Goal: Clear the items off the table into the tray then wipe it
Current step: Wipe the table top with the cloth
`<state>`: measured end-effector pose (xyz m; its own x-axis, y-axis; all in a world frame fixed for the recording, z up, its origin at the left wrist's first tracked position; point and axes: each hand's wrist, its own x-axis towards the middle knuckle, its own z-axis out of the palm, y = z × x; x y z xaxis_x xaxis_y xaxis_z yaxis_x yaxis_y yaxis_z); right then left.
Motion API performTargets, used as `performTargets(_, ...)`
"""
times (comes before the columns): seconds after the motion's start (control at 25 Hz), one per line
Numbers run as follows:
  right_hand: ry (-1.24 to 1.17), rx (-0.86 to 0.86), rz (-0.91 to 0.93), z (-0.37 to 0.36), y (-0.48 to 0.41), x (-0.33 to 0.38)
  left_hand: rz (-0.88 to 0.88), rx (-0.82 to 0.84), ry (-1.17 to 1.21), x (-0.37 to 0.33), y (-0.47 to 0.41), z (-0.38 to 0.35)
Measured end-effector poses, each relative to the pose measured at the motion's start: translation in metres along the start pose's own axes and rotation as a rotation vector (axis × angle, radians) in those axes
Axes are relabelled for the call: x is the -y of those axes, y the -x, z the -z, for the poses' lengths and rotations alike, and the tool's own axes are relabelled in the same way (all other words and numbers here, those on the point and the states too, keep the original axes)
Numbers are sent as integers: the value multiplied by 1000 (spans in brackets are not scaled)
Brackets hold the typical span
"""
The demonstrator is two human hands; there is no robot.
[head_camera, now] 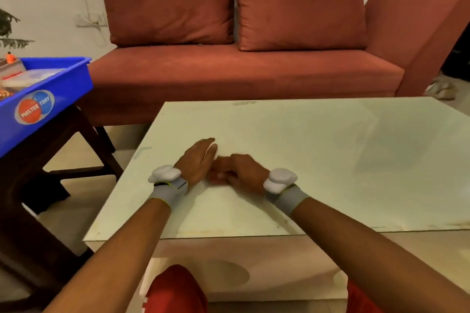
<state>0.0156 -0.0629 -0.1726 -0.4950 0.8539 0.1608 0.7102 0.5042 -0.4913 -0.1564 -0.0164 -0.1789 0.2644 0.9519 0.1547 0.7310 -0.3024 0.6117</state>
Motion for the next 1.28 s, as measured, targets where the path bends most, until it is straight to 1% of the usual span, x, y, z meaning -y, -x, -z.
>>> performTargets(0.08, 2, 136, 171, 20, 42, 0, -10, 12, 54, 2, 13, -2)
performTargets(0.12, -19, 169, 185, 34, 54, -8, -34, 4, 64, 2, 19, -5)
performTargets(0.16, -40, 143, 122, 44, 59, -19, -52, 2, 39, 2, 24, -9)
performTargets(0.24, -98, -60, -126, 56, 43, -39, -57, 12, -60, 0, 28, -14)
performTargets(0.28, -97, -127, -225, 53, 27, -43, -40, 27, -101, -3, 27, -14)
performTargets(0.32, -95, -147, -267, 44, 7, -37, -23, 27, -106, -4, 25, -13)
performTargets(0.4, -105, -103, -173, 13, -14, 1, -5, -38, 27, -2, 24, -11)
performTargets(0.44, -89, -49, -72, 1, -9, 22, -11, -90, 123, -2, 26, -9)
performTargets(0.48, -70, 18, 30, -6, 6, 36, -12, -124, 200, 0, 27, -9)
performTargets(0.56, -38, 129, 206, 2, 46, 43, -10, -119, 225, 5, 27, -6)
performTargets(0.6, -33, 161, 243, 15, 65, 35, -14, -71, 166, 6, 26, -7)
performTargets(0.64, -28, 159, 224, 26, 78, 19, -32, -1, 29, 5, 25, -9)
performTargets(0.72, -1, 62, 105, 45, 78, -13, -93, 100, -289, 4, 23, -15)
performTargets(0.76, 28, -8, 20, 47, 66, -26, -110, 115, -364, 2, 24, -17)
performTargets(0.8, 26, -55, -63, 43, 50, -27, -112, 122, -391, 0, 25, -17)
performTargets(0.84, 0, -79, -87, 35, 36, -18, -109, 121, -385, -2, 26, -16)
performTargets(0.92, -38, -29, 4, 14, 28, 11, -123, 126, -358, -2, 27, -14)
performTargets(0.96, -26, 14, 76, 6, 39, 23, -124, 143, -356, -1, 27, -13)
performTargets(1.08, -30, 123, 201, 23, 91, 16, -116, 148, -372, 3, 26, -14)
performTargets(1.16, -98, 125, 165, 47, 101, -5, -122, 137, -377, 3, 24, -14)
performTargets(1.2, -95, 100, 126, 54, 99, -16, -114, 140, -371, 3, 23, -16)
performTargets(1.24, -85, 63, 57, 55, 92, -25, -104, 117, -373, 0, 22, -18)
performTargets(1.28, -124, 21, -1, 51, 83, -23, -95, 75, -371, -5, 21, -19)
